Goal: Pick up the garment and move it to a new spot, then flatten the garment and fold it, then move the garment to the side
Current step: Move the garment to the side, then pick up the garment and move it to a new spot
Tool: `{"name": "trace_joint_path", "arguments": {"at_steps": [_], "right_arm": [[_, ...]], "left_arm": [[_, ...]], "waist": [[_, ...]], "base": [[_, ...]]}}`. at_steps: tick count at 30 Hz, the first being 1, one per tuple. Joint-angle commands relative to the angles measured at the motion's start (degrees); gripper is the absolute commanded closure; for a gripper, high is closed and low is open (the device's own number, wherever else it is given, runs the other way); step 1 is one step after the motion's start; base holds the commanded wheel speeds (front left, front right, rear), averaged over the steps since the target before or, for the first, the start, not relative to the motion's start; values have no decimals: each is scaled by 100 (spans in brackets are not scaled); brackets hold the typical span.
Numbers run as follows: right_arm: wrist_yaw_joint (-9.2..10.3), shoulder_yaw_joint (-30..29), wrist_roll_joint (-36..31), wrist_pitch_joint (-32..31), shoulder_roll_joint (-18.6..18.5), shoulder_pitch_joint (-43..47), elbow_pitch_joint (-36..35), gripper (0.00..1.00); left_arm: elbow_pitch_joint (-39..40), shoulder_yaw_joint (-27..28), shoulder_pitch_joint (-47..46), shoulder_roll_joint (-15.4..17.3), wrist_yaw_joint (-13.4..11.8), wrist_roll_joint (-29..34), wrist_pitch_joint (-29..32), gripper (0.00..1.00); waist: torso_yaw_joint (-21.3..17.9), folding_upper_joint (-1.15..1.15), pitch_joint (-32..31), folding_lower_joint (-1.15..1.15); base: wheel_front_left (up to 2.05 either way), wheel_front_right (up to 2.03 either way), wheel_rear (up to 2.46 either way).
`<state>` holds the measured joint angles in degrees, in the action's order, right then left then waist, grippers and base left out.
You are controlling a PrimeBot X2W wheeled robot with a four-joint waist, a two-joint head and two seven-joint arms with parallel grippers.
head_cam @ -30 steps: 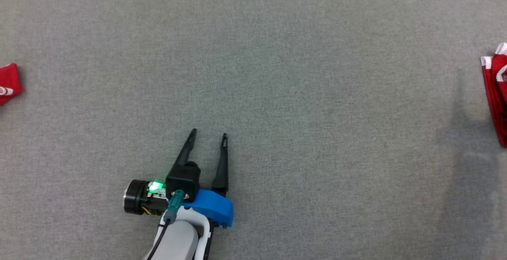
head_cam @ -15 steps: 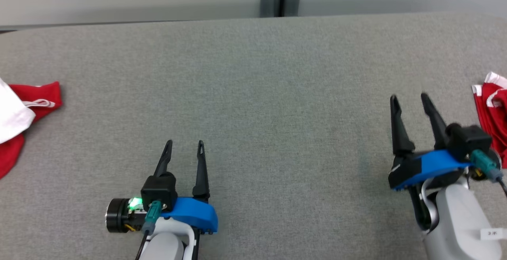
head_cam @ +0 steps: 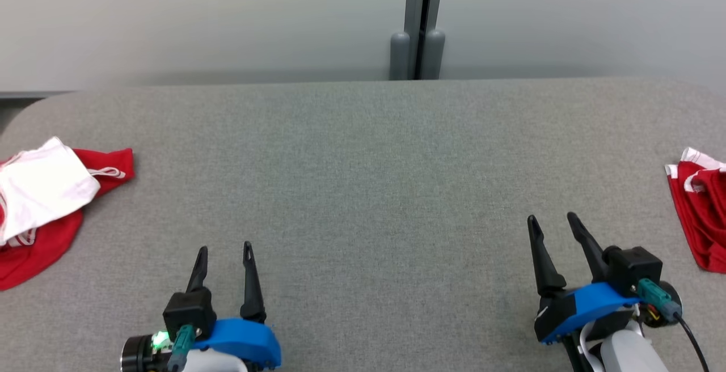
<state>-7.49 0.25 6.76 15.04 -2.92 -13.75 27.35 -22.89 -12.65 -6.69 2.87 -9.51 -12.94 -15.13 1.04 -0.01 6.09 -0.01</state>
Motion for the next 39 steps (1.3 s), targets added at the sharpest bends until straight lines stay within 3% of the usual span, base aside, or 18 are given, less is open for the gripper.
{"name": "trace_joint_path", "arguments": {"at_steps": [1,15,26,39], "right_arm": [[-1,14,77,19,-7,118,-8,0],[-1,136,241,19,-5,496,-40,0],[-1,239,236,19,-4,579,8,0],[-1,354,291,20,-8,638,59,0]], "left_arm": [[13,47,76,1,37,48,-3,0],[26,446,623,1,219,87,-2,0],[39,538,628,3,266,110,-2,0],[5,778,618,0,322,254,-2,0]], "waist": [[-28,1,-90,1],[78,1,-649,1],[339,1,-681,1],[1816,1,-562,1]], "base": [[0,0,0],[0,0,0],[0,0,0],[0,0,0]]}}
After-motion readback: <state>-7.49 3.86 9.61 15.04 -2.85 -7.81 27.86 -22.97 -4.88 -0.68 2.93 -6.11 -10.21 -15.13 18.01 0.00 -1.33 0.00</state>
